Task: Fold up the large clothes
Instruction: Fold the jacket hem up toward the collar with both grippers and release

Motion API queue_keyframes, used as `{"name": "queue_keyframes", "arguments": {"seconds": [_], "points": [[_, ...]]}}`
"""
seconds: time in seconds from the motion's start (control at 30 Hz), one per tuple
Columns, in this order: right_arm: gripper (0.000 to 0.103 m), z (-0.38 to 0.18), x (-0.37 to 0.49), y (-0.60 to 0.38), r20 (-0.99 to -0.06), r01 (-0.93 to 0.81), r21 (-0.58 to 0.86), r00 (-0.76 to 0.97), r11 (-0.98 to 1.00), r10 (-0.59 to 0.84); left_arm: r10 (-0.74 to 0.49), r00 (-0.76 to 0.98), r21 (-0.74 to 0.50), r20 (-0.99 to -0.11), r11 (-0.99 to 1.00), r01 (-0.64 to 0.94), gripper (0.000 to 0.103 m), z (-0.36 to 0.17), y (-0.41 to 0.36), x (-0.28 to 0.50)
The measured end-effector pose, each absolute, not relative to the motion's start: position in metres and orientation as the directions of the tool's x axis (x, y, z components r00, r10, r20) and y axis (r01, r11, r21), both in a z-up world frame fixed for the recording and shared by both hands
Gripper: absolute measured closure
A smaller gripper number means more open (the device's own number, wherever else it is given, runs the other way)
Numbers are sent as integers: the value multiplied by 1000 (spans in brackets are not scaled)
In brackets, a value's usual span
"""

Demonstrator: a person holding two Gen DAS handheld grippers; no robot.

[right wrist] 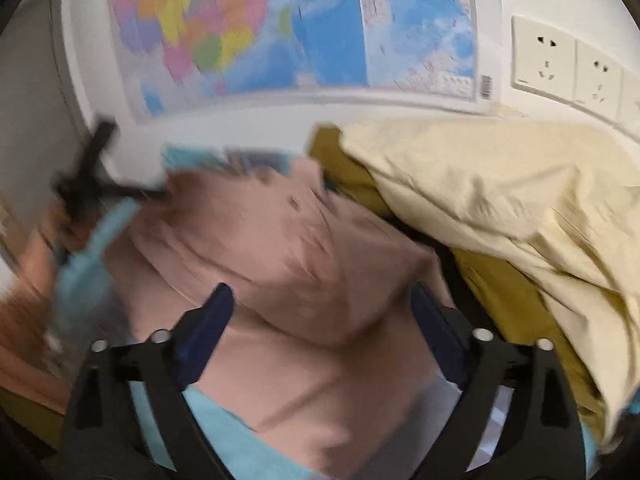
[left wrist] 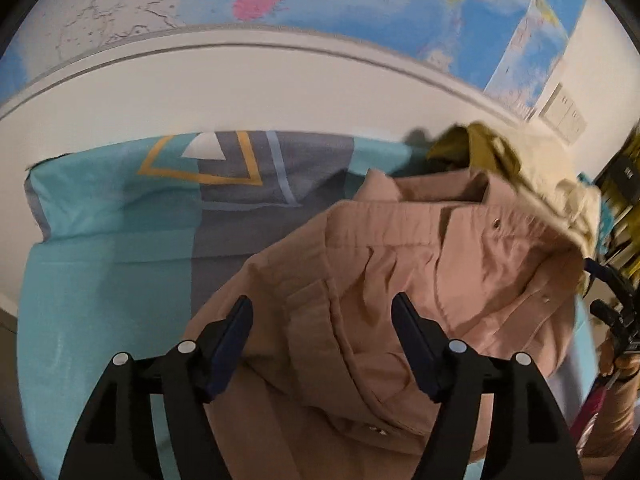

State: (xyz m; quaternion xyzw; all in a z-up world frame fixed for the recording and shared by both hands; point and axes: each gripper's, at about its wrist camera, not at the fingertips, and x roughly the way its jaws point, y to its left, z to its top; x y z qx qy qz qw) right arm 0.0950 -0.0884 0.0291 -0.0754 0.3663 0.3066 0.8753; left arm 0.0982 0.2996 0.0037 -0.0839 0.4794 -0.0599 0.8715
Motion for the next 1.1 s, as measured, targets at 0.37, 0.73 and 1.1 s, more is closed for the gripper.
{"name": "queue_keyframes", "arguments": {"seconds": [0.37,0.73,1.1], "points": [[99,20,157,-107,-577,-486,540,381,687,722,-234,504,-312,-831,947,-75,95,-3,318,122],[64,2,214,-116,-526,-271,732,359,625,771,-350,547,-500,-761,853,-150,13,-15,367,124],[5,13,111,-151,-628,-430,420,499,799,598,-232,645,-275,-728,961,35,7,-2,361,23]]}}
